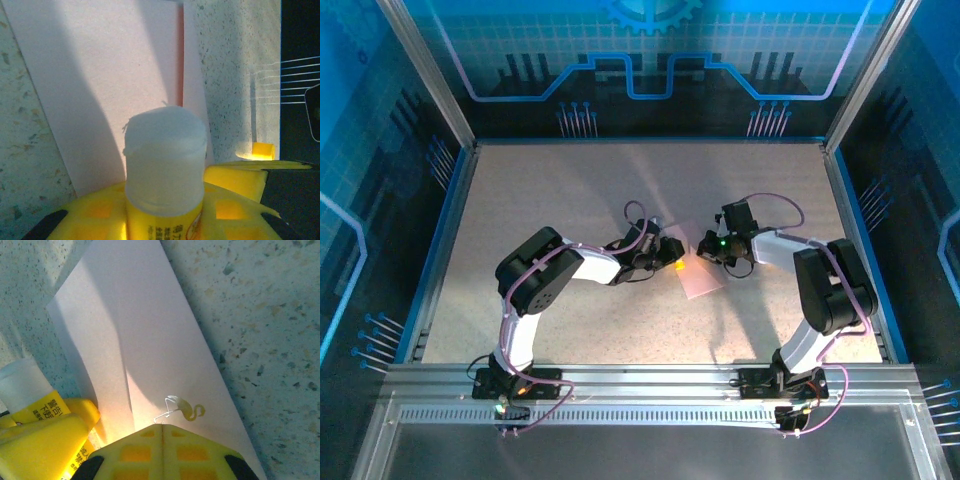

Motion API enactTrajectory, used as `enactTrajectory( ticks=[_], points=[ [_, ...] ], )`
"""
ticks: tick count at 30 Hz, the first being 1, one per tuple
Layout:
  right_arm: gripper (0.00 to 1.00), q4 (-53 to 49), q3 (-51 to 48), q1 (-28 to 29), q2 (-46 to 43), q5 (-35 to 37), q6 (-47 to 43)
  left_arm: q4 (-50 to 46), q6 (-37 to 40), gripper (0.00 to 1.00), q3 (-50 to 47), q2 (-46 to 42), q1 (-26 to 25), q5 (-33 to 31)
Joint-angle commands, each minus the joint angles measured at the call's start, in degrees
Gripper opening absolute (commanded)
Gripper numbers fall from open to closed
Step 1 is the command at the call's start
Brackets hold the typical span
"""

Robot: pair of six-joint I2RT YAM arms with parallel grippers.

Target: Place the letter into the envelope and seal it

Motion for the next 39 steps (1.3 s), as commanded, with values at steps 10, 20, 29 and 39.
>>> enactTrajectory(
  ticks=[10, 20, 29, 39],
  points=[
    [0.00, 4.28, -0.06, 0.21, 7.63, -3.93, 3.25, -4.19, 3.22, 0.00, 0.55, -1.50, 0.65, 1.06],
    [0.00, 0.54, 0.49, -0.12, 3.40, -2.87, 2.92, -6.26, 6.06, 0.00, 1.53, -1.41, 1.02, 1.90],
    [0.00, 2.62, 4.27, -0.40, 2.26, -6.17, 5.76, -8.57, 8.70, 0.00, 1.98, -2.21, 0.99, 1.41],
    [0.00, 6.72, 3.65, -0.12, 9.09, -8.33, 9.09, -8.81, 8.87, 0.00, 2.29, -2.14, 0.99, 1.36]
  ],
)
